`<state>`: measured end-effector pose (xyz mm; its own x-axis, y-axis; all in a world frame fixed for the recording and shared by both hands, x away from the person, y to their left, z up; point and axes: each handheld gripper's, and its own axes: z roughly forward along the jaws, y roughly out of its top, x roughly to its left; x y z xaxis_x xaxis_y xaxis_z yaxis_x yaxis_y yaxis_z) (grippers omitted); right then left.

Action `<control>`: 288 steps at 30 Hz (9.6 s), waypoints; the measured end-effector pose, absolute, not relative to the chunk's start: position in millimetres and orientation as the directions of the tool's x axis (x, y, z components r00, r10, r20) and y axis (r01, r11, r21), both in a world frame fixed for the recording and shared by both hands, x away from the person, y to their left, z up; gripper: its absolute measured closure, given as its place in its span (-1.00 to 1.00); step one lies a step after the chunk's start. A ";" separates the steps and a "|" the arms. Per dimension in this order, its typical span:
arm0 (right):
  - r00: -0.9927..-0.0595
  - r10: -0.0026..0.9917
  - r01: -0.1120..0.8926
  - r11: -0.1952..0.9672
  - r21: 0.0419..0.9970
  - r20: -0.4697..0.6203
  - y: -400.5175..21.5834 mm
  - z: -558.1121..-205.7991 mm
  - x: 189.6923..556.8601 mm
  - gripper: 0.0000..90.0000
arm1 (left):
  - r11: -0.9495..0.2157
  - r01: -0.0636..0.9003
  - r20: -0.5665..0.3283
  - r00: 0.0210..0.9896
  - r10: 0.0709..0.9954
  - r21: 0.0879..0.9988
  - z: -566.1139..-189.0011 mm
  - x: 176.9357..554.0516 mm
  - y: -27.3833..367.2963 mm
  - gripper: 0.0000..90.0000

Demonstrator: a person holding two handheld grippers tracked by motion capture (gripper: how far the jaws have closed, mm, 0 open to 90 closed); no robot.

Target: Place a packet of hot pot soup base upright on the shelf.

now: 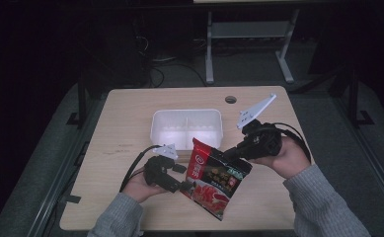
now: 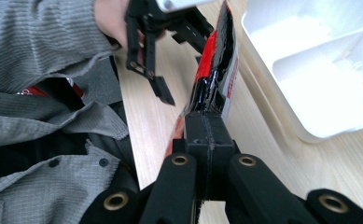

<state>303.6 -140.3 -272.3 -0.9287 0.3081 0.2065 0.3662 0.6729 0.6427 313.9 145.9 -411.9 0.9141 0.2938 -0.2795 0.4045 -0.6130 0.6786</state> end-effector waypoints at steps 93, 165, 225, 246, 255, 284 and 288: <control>-0.875 0.374 0.438 0.343 0.831 0.307 -176.6 -382.8 287.7 0.61 | -0.667 0.307 -0.176 0.950 0.259 0.679 -408.4 296.0 151.7 0.22; -0.593 0.777 0.459 0.108 0.882 0.214 -123.4 -296.3 429.9 0.66 | -0.569 0.438 -0.198 0.879 0.434 0.696 -429.3 283.4 247.3 -0.01; -0.576 0.777 0.507 0.096 0.857 0.254 -127.5 -376.5 415.3 0.57 | -0.590 0.431 -0.183 0.883 0.433 0.683 -430.5 281.9 241.6 -0.09; -0.575 0.775 0.516 0.095 0.851 0.262 -133.2 -379.7 410.4 0.56 | -0.600 0.431 -0.177 0.883 0.435 0.674 -431.5 281.9 240.3 -0.13; -0.578 0.773 0.520 0.100 0.849 0.262 -133.6 -380.4 408.3 0.53 | -0.600 0.431 -0.178 0.883 0.434 0.674 -431.5 281.7 239.7 -0.14; -0.581 0.760 0.530 0.080 0.844 0.293 -138.4 -378.2 401.4 0.36 | -0.601 0.430 -0.174 0.883 0.437 0.674 -431.0 281.4 239.2 -0.16; -0.579 0.757 0.531 0.068 0.845 0.303 -142.3 -376.2 400.8 0.24 | -0.604 0.429 -0.171 0.883 0.438 0.672 -431.1 281.4 238.9 -0.17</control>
<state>400.8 -142.3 -376.2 -0.5794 0.7566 0.3031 0.5310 0.0683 0.8446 281.4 238.9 -431.1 0.8828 0.4376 -0.1709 0.4293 -0.6035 0.6719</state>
